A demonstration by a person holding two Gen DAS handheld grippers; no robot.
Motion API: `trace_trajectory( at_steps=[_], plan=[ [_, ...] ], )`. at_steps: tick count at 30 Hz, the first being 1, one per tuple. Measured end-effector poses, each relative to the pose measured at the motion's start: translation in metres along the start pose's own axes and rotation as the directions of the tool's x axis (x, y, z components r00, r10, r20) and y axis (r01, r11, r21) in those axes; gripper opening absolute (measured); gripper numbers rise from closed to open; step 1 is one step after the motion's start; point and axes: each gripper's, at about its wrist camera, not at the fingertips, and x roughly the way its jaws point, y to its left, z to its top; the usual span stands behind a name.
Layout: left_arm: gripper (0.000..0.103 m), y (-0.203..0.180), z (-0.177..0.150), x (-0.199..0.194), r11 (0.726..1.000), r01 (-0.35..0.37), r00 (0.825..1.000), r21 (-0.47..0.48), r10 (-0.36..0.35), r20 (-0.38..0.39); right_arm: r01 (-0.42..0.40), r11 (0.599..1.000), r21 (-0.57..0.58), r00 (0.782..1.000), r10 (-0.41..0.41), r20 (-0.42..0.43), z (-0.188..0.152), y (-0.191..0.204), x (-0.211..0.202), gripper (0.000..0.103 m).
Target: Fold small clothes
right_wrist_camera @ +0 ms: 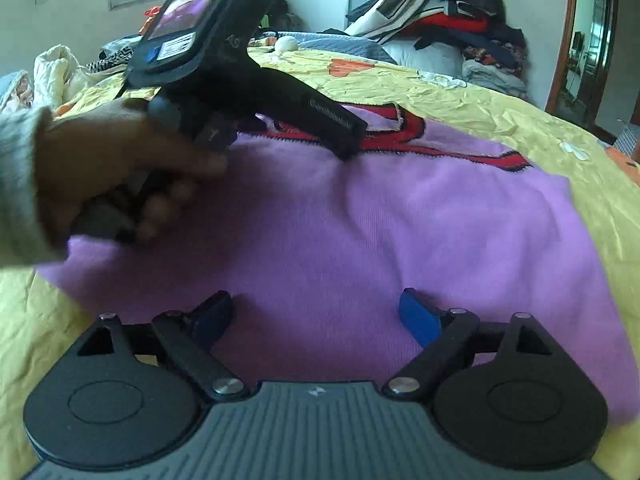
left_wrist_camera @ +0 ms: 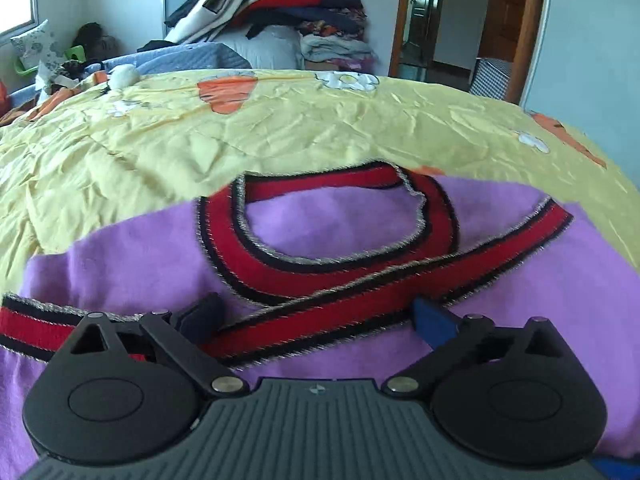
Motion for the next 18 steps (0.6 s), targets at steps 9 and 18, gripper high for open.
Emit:
trace_trajectory(
  at_steps=[9,18],
  plan=[
    [0.089,0.054,-0.037,-0.084,0.986,0.012,1.0,-0.164,-0.008,0.022,0.106,0.993,0.041,0.993,-0.105,-0.045,0.018,-0.045,0.002,0.103],
    [0.089,0.099,-0.043,-0.073,0.98,-0.11,0.994,-0.164,0.106,-0.029,0.138,0.979,0.15,0.99,-0.132,-0.053,0.016,-0.093,0.012,0.103]
  ],
)
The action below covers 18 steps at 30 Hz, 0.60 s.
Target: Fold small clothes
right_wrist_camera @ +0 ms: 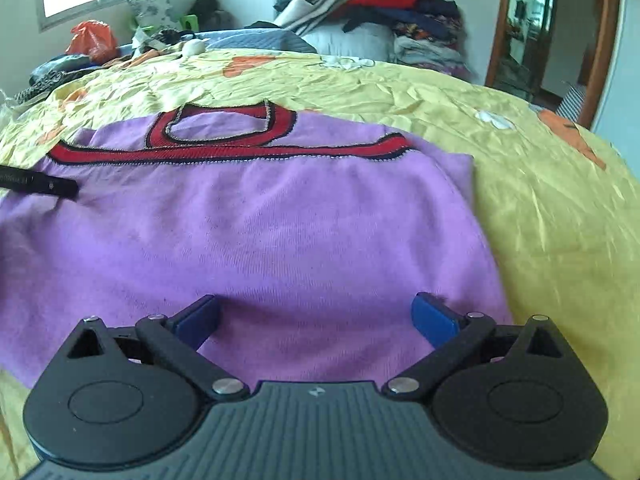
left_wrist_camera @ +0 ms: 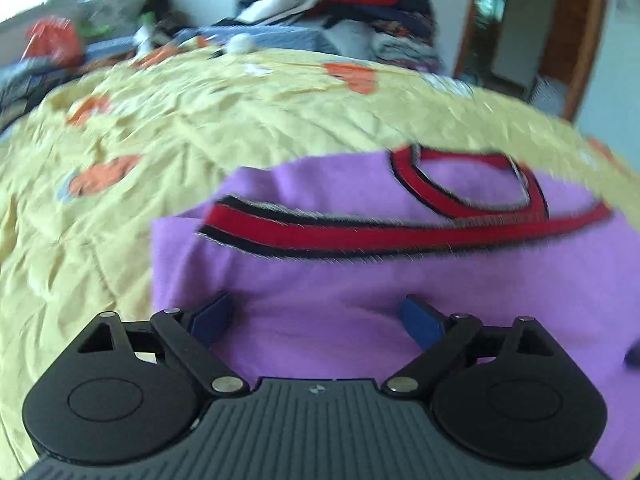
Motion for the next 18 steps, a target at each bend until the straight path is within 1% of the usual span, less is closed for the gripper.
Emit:
trace_trajectory(
  at_steps=[1,3,5,8,9,11,12,13,15,18],
  plan=[
    [0.09,0.003,0.002,-0.005,1.0,0.016,1.0,-0.012,-0.016,0.007,0.012,1.0,0.001,1.0,-0.012,-0.009,0.0,0.002,-0.001,0.103],
    [0.091,0.004,0.0,-0.016,1.0,0.0,1.0,-0.003,0.0,0.03,0.018,1.0,-0.006,1.0,-0.018,0.001,-0.002,0.012,-0.008,0.103],
    [0.092,0.003,-0.005,-0.023,1.0,0.004,0.999,0.0,-0.004,0.035,-0.015,1.0,-0.013,0.999,0.015,0.03,-0.005,0.025,-0.016,0.103],
    [0.094,-0.001,-0.016,-0.028,1.0,0.0,0.999,0.008,0.0,0.032,-0.064,0.997,-0.039,0.997,0.065,0.039,-0.007,0.047,-0.018,0.103],
    [0.095,-0.003,-0.02,-0.027,1.0,-0.002,1.0,0.016,0.002,0.027,-0.066,0.996,-0.057,0.997,0.068,0.038,-0.009,0.054,-0.017,0.103],
    [0.096,-0.007,-0.028,-0.023,0.999,-0.024,0.999,0.032,0.023,0.024,-0.033,0.993,-0.11,0.999,0.036,0.021,-0.013,0.064,-0.012,0.103],
    [0.099,-0.009,-0.032,-0.021,0.999,-0.036,0.999,0.039,0.034,0.026,-0.021,0.992,-0.127,0.999,0.025,0.028,-0.015,0.064,-0.011,0.103],
    [0.1,-0.009,-0.035,-0.02,0.998,-0.043,0.999,0.039,0.042,0.03,-0.029,0.992,-0.119,0.999,0.033,0.04,-0.017,0.059,-0.012,0.103],
    [0.101,-0.006,-0.037,-0.019,0.999,-0.042,0.999,0.028,0.041,0.031,-0.035,0.998,-0.058,0.999,0.037,0.029,-0.017,0.039,-0.009,0.103],
    [0.101,-0.005,-0.036,-0.022,0.999,-0.042,0.999,0.023,0.041,0.026,0.002,1.0,0.024,1.0,-0.002,0.019,-0.016,0.018,-0.012,0.103]
  ],
)
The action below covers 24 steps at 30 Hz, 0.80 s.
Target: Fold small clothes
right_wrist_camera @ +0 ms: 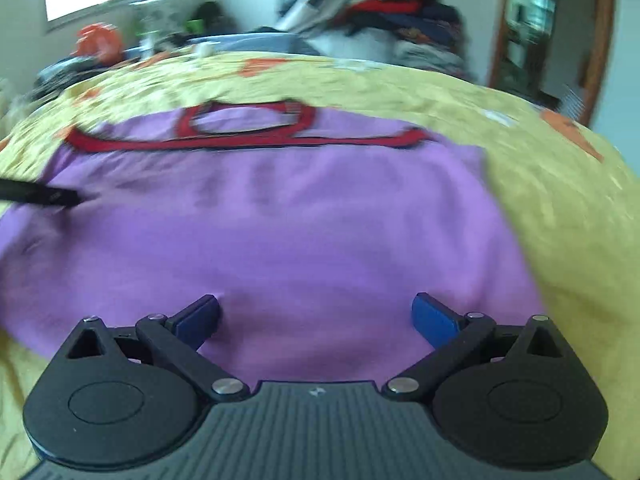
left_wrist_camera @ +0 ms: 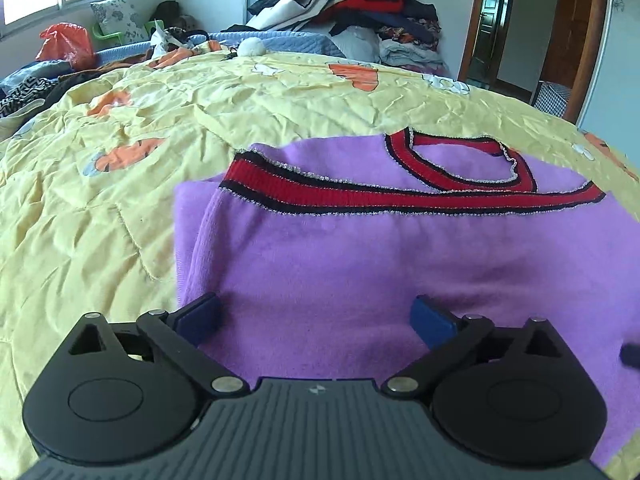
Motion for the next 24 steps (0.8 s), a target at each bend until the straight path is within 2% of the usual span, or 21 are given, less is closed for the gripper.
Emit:
trace_trajectory(
  at_steps=[2,11,16,19,24],
  plan=[
    [0.101,0.002,-0.001,-0.002,1.0,0.002,1.0,-0.004,-0.002,-0.001,-0.006,1.0,0.03,1.0,0.006,-0.01,0.001,0.0,-0.006,0.103],
    [0.101,0.009,-0.002,-0.009,1.0,0.008,1.0,-0.023,-0.008,0.001,-0.101,0.993,-0.058,0.995,0.102,0.01,-0.009,0.07,-0.023,0.103],
    [0.102,0.009,-0.007,-0.012,1.0,-0.007,1.0,-0.028,0.007,-0.003,-0.079,0.992,-0.097,0.997,0.079,-0.001,-0.016,0.099,-0.015,0.103],
    [0.103,0.009,-0.01,-0.013,1.0,-0.013,1.0,-0.029,0.013,-0.003,-0.068,0.992,-0.102,0.997,0.07,0.018,-0.025,0.1,-0.017,0.103],
    [0.103,0.009,-0.018,-0.019,1.0,-0.014,1.0,-0.015,0.014,-0.003,-0.054,0.995,-0.08,0.999,0.054,-0.006,-0.022,0.101,-0.025,0.103]
  ],
)
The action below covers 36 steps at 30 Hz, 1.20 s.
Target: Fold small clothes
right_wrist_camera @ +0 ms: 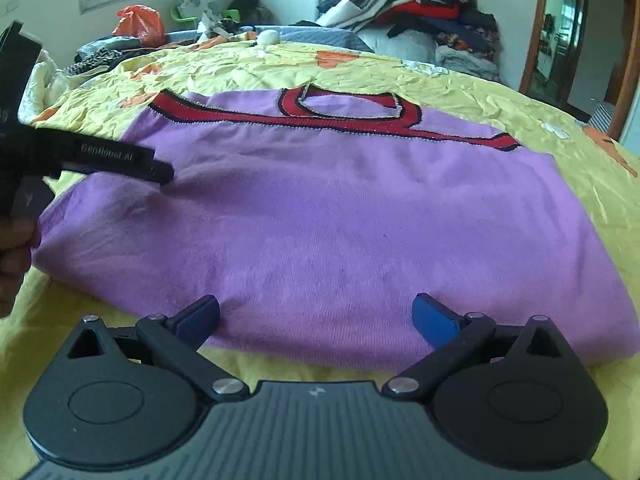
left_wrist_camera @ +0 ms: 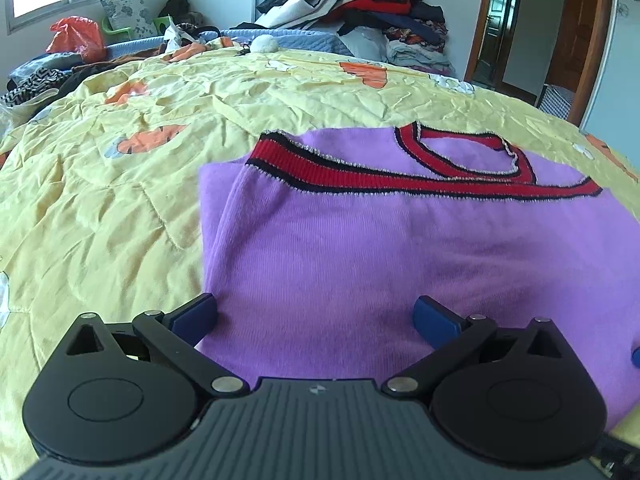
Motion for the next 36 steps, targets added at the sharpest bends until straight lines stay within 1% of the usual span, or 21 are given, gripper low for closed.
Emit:
trace_trajectory(
  at_steps=[3,5,7,8,9,10,12,13,15,17,18,20,24,26,27,29,30,32,33,35,36],
  plan=[
    [0.103,0.007,-0.004,-0.003,1.0,0.006,1.0,-0.006,-0.006,-0.012,-0.023,1.0,0.006,0.999,0.022,0.028,0.003,0.006,-0.004,0.103],
    [0.103,0.015,-0.007,-0.002,0.999,0.028,0.999,-0.031,-0.029,-0.031,-0.034,0.999,-0.01,0.999,0.035,0.032,0.004,0.015,-0.003,0.103],
    [0.103,0.024,-0.007,-0.003,0.999,0.033,0.999,-0.021,-0.033,-0.021,-0.05,0.998,-0.034,0.998,0.051,0.032,0.004,0.025,-0.003,0.103],
    [0.103,0.032,-0.006,-0.003,0.999,0.037,0.999,-0.028,-0.038,-0.017,-0.066,0.997,-0.049,0.997,0.068,0.039,0.003,0.031,-0.004,0.103],
    [0.103,0.041,-0.004,-0.002,0.997,0.063,0.998,-0.048,-0.064,-0.015,-0.08,0.994,-0.074,0.995,0.084,0.051,0.002,0.038,-0.006,0.103],
    [0.103,0.05,-0.001,0.0,0.994,0.087,0.996,-0.066,-0.089,-0.018,-0.086,0.991,-0.105,0.994,0.093,0.062,0.001,0.046,-0.007,0.103],
    [0.103,0.063,0.006,0.005,0.991,0.112,0.993,-0.069,-0.114,-0.018,-0.086,0.982,-0.17,0.992,0.101,0.082,-0.002,0.064,-0.01,0.103],
    [0.103,0.067,0.011,0.007,0.992,0.11,0.994,-0.063,-0.111,-0.019,-0.085,0.976,-0.199,0.99,0.105,0.094,-0.003,0.071,-0.011,0.103],
    [0.103,0.072,0.018,0.012,0.996,0.076,0.997,-0.054,-0.078,-0.026,-0.081,0.968,-0.238,0.988,0.109,0.109,-0.005,0.084,-0.011,0.103],
    [0.103,0.079,0.022,0.017,0.994,0.081,0.996,-0.075,-0.084,-0.033,-0.085,0.962,-0.26,0.987,0.117,0.11,-0.005,0.094,-0.008,0.103],
    [0.103,0.083,0.024,0.018,0.993,0.084,0.996,-0.088,-0.087,-0.036,-0.088,0.961,-0.261,0.987,0.12,0.109,-0.005,0.097,-0.007,0.103],
    [0.103,0.086,0.028,0.019,0.993,0.064,0.997,-0.094,-0.067,-0.024,-0.101,0.959,-0.263,0.986,0.132,0.104,-0.004,0.102,-0.005,0.103],
    [0.101,0.092,0.042,0.021,0.987,0.092,0.995,-0.133,-0.094,-0.01,-0.083,0.965,-0.25,0.982,0.122,0.141,0.0,0.107,-0.008,0.103],
    [0.098,0.089,0.05,0.018,0.987,0.099,0.995,-0.128,-0.097,0.021,-0.064,0.975,-0.213,0.983,0.098,0.155,0.006,0.106,-0.006,0.103],
    [0.097,0.086,0.053,0.015,0.985,0.118,0.993,-0.122,-0.114,0.042,-0.062,0.98,-0.191,0.984,0.092,0.153,0.01,0.104,-0.004,0.103],
    [0.097,0.078,0.061,0.008,0.975,0.197,0.978,-0.105,-0.188,0.092,-0.064,0.987,-0.147,0.985,0.086,0.15,0.014,0.099,-0.001,0.103],
    [0.097,0.072,0.064,0.007,0.965,0.246,0.966,-0.093,-0.237,0.105,-0.055,0.99,-0.127,0.985,0.074,0.154,0.016,0.097,0.001,0.103],
    [0.1,0.058,0.07,0.01,0.939,0.335,0.939,-0.078,-0.327,0.104,-0.057,0.993,-0.1,0.986,0.072,0.148,0.019,0.092,0.005,0.103],
    [0.101,0.051,0.072,0.017,0.934,0.351,0.935,-0.072,-0.344,0.088,-0.065,0.994,-0.092,0.987,0.077,0.141,0.02,0.09,0.008,0.103],
    [0.1,0.035,0.074,0.034,0.947,0.32,0.947,-0.031,-0.319,0.045,-0.063,0.995,-0.073,0.988,0.072,0.134,0.022,0.085,0.01,0.103],
    [0.1,0.029,0.074,0.044,0.956,0.293,0.956,-0.01,-0.293,0.023,-0.062,0.996,-0.069,0.989,0.07,0.13,0.022,0.082,0.011,0.103]
  ],
)
